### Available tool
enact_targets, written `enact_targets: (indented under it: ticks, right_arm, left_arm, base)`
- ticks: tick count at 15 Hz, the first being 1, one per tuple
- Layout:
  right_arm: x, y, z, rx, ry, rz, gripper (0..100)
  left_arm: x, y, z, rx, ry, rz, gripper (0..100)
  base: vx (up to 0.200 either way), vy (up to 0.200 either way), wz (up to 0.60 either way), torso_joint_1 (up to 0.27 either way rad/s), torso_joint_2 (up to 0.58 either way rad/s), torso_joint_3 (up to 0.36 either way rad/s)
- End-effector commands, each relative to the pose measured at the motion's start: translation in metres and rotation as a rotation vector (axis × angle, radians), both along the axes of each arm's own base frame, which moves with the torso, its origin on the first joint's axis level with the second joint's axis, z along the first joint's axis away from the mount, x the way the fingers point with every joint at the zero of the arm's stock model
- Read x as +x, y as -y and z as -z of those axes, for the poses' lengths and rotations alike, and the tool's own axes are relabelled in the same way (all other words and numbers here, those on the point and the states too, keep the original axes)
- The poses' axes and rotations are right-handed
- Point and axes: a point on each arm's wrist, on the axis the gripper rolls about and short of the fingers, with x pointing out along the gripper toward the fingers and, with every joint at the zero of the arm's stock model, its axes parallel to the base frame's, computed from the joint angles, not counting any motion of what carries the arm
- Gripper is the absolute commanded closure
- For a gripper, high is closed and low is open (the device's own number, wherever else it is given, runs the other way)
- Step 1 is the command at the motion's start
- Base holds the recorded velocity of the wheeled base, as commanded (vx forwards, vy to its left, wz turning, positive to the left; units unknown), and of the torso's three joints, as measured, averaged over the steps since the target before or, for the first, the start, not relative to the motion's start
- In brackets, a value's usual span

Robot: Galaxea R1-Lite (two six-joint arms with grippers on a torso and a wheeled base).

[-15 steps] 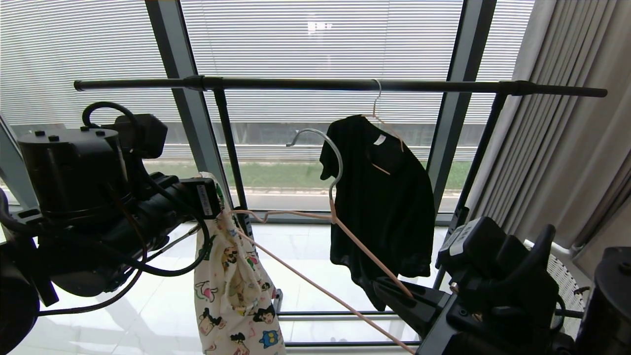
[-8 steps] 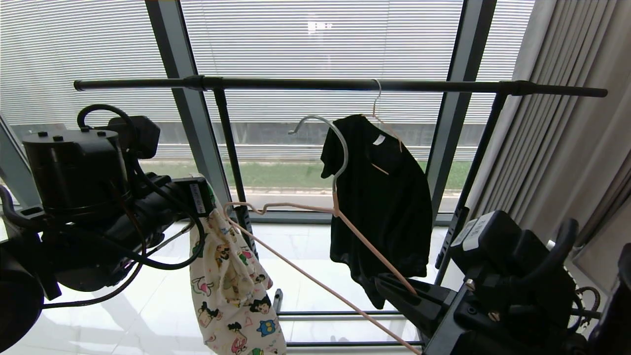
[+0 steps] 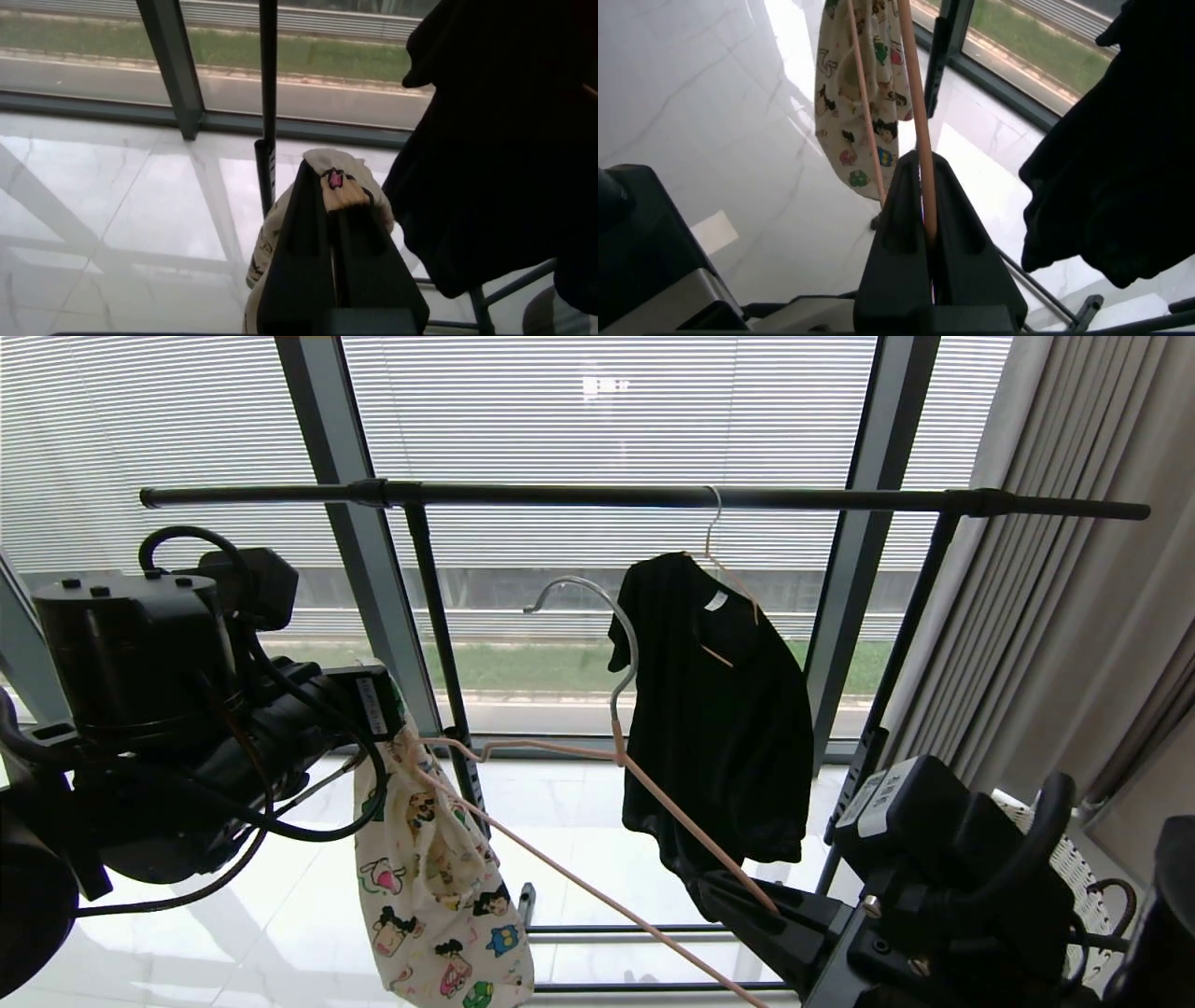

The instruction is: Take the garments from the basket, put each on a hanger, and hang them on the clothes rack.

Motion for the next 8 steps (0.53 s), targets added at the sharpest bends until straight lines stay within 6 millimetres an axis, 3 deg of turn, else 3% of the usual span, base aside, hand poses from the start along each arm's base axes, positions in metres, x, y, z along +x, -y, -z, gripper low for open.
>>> enact_targets:
  ticks: [1,8]
  right_arm:
    - [0.002,-0.001,0.002,-0.007,-0.003,0.008,100]
    - [0.010,-0.013,0.007,-0.017,-0.006,0.030,100]
  left_arm:
    - [-0.001,-0.001,-0.002,-0.004,0.008,0.000,100]
    - [-0.012,0.012,-0.007,-0.011,0.025,0.064,100]
  base:
    - [0.000,0.000,0.00,0.000,0.00,0.000]
    - [0.000,0.000,0.00,0.000,0.00,0.000]
